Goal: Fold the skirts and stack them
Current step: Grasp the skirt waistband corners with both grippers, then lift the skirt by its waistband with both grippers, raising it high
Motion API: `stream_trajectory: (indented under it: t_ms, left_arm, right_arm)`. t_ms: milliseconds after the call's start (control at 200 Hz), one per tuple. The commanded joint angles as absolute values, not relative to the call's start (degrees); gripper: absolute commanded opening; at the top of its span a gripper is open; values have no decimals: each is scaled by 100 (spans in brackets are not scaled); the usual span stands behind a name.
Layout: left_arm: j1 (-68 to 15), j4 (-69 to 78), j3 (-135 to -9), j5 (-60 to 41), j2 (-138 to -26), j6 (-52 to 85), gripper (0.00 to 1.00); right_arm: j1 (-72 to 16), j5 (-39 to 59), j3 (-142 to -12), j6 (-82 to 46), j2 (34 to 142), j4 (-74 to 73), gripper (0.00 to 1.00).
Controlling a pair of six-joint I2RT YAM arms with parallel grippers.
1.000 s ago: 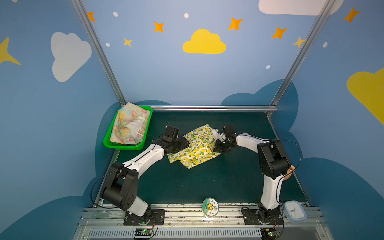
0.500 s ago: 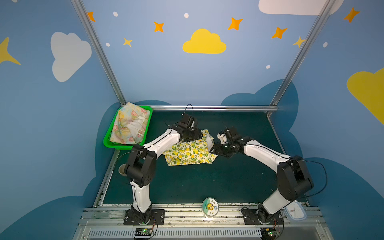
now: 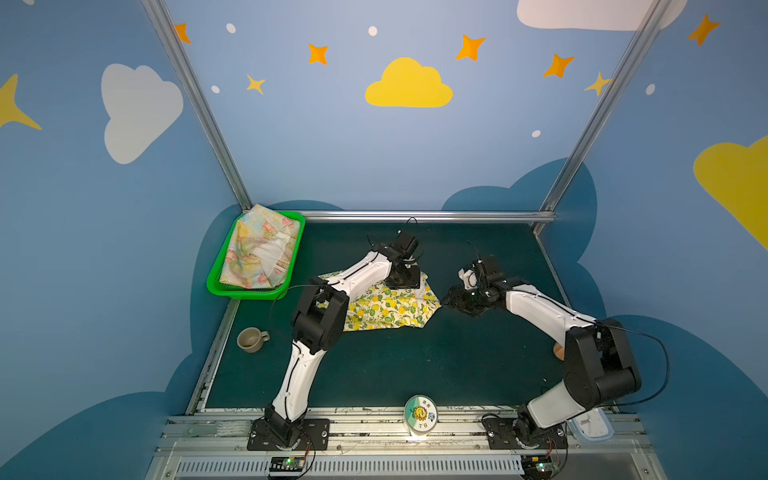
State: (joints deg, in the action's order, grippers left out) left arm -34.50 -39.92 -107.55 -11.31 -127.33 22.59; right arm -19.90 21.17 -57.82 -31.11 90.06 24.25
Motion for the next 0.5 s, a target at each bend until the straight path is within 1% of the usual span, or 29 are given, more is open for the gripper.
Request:
stream_trajectory:
  t_ms: [0, 220, 496]
  left_arm:
    - [-3445, -4313, -10930, -923, -12824, 2138, 52]
    - [-3496, -4474, -11336, -826, -13174, 2007, 54]
    - [-3637, -5114, -12193, -176, -13774, 1657, 48]
  right_arm:
    - [-1944, 2224, -5747, -3111, 9009, 2350, 56]
    - [-1906, 2226, -5748, -3050, 9066, 2350, 56]
    - [-1863, 2294, -5695, -3074, 9088, 2272, 55]
